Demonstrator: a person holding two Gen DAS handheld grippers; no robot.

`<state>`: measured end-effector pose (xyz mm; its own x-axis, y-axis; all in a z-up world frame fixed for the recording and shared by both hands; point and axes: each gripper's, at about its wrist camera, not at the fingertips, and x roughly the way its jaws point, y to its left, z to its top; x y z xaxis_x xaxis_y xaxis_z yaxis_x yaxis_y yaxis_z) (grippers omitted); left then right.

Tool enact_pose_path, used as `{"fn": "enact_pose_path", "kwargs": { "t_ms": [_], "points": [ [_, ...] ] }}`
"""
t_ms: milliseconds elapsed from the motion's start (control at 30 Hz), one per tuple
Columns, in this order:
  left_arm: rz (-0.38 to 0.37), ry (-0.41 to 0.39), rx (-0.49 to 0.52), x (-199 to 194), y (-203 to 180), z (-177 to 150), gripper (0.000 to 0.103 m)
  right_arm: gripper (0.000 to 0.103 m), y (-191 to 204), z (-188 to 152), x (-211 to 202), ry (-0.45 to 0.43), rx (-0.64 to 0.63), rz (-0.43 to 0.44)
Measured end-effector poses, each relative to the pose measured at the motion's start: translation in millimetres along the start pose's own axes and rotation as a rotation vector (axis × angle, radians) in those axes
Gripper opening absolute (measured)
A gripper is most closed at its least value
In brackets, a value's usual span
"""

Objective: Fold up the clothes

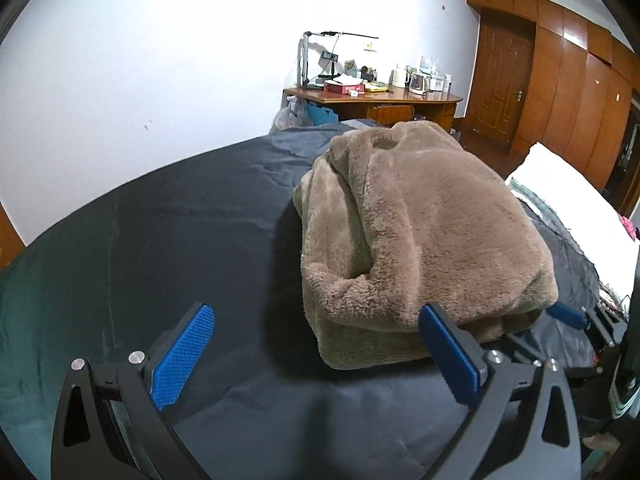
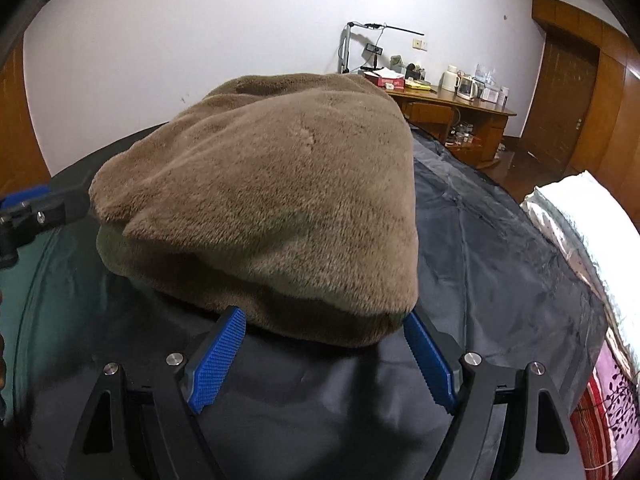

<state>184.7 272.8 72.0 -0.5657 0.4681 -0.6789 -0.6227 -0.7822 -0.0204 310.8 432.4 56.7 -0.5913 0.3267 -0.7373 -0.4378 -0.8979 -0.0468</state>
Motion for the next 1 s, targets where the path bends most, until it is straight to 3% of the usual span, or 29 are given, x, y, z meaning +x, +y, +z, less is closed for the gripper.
{"fn": "enact_pose_path", "kwargs": {
  "t_ms": [367,633,1000],
  "points": [
    [0.009,-0.022,0.009,-11.5,-5.1,1.7,0.103,0.083,11.1,-15.2,0.1,0.041,-0.001,0.004],
    [0.021,-0.008,-0.013,-9.6,-1.9,3.5,0.103,0.083,4.7,-15.7,-17.4,0.009,0.039,0.009],
    [-0.068,0.069,-0.011,-5.1,-8.6,4.5,0.103,0.083,0.4,-10.8,-29.9,0.048,0.086,0.053]
  ]
}}
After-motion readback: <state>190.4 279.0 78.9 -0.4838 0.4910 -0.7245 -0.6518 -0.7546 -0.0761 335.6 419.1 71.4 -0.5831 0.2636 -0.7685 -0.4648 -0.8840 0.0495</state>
